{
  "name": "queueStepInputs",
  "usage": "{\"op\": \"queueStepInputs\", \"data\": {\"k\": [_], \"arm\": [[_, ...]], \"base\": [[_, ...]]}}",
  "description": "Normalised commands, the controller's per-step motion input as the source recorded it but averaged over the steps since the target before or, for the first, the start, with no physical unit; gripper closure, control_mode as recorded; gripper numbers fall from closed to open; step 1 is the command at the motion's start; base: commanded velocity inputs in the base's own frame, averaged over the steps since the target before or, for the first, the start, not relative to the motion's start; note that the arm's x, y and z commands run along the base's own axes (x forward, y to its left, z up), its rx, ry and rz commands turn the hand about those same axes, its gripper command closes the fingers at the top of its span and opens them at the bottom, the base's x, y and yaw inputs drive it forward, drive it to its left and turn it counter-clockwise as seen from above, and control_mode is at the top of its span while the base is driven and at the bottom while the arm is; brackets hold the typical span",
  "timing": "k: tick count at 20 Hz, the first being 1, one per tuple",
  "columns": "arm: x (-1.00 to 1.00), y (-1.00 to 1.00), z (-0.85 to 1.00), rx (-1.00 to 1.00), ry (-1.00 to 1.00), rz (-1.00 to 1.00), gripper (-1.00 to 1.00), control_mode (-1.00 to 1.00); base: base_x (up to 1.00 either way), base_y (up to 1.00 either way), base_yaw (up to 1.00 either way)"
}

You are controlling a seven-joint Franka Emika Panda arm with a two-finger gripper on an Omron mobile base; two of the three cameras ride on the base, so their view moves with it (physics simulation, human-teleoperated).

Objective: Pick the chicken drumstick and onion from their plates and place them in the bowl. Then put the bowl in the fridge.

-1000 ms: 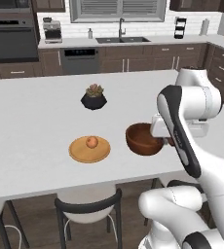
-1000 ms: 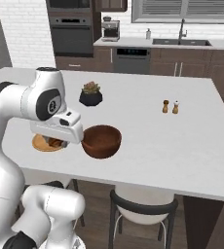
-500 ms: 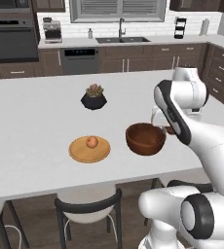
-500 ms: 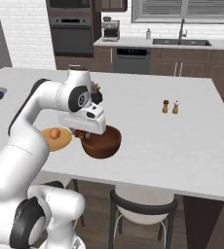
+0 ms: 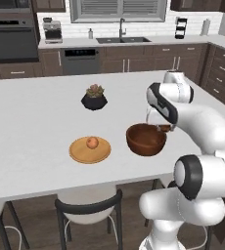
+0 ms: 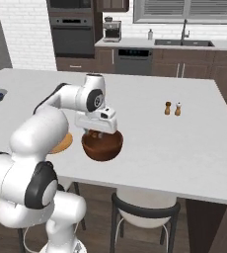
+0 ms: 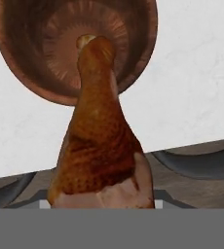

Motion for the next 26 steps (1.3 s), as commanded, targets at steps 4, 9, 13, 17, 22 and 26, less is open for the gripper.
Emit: {"op": "queueStepInputs", "data": {"k": [4,9,13,17,22,26], "arm": [[0.49,0.13,-0.63,-0.09,-0.04,0.0,1.0,-1.0],[0.53,0.03,-0.64,-0.04,-0.07,0.0,1.0,-1.0],[0.41,0.0,-0.44,0.0,-0.14,0.0,1.0,-1.0],[0.37,0.0,-0.12,0.0,-0.07,0.0,1.0,-1.0],[0.43,0.0,-0.29,0.0,0.0,0.0,1.0,-1.0],[0.19,0.0,-0.44,0.0,0.0,0.0,1.0,-1.0]], "base": [[0.0,0.0,0.0],[0.0,0.0,0.0],[0.0,0.0,0.0],[0.0,0.0,0.0],[0.0,0.0,0.0],[0.0,0.0,0.0]]}}
